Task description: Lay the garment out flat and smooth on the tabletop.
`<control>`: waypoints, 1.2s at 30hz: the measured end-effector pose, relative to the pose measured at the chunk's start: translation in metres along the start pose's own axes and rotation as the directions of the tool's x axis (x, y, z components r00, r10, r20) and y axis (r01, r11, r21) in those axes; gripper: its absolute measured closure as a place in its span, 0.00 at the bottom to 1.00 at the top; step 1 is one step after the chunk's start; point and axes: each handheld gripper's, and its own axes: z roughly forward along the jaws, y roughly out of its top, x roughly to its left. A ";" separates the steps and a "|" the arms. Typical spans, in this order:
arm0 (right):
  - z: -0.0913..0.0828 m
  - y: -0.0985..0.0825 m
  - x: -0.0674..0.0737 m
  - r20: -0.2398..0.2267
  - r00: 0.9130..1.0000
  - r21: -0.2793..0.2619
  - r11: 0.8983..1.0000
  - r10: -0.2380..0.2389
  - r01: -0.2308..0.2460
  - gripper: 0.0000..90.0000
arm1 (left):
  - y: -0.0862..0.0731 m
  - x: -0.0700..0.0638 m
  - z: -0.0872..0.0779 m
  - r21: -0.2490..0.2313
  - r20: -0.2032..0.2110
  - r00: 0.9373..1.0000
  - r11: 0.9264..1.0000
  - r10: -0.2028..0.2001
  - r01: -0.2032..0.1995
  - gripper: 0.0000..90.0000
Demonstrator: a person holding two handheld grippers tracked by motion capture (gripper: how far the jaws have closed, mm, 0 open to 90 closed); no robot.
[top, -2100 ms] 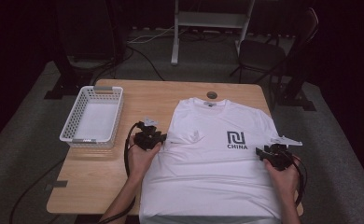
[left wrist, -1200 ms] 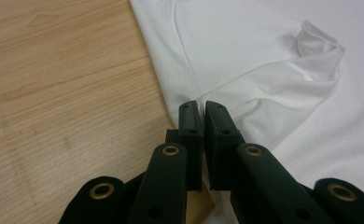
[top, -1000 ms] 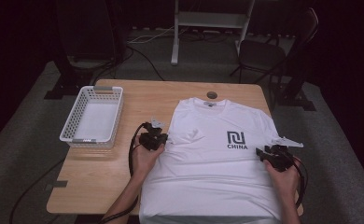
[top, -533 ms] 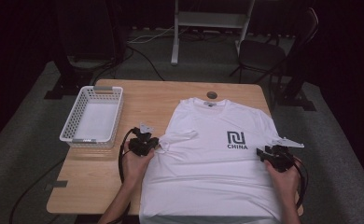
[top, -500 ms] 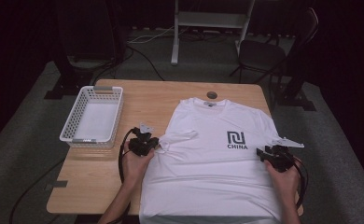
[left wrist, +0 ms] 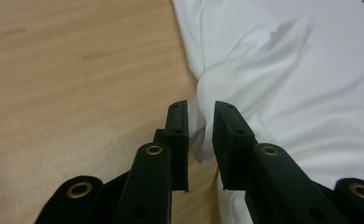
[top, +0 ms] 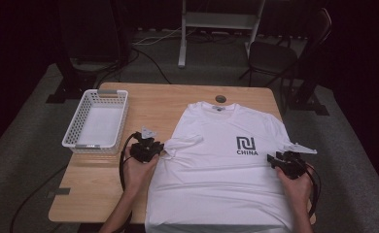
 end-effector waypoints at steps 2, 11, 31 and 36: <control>0.000 0.000 0.000 -0.001 1.000 0.000 1.000 0.000 0.000 0.61 | 0.006 -0.002 0.001 -0.008 0.000 1.000 1.000 0.007 -0.007 0.83; 0.000 0.000 0.000 0.000 1.000 -0.001 1.000 -0.002 0.002 0.61 | 0.032 -0.015 0.017 -0.026 0.039 0.999 0.999 0.027 -0.026 0.78; -0.001 -0.001 0.000 -0.001 1.000 -0.002 1.000 0.002 -0.002 0.60 | 0.061 -0.024 0.070 0.040 0.098 0.992 0.996 0.079 -0.083 0.74; -0.001 -0.001 0.000 -0.001 1.000 -0.002 1.000 0.003 -0.003 0.60 | 0.062 -0.024 0.079 0.056 0.113 0.990 0.994 0.083 -0.089 0.73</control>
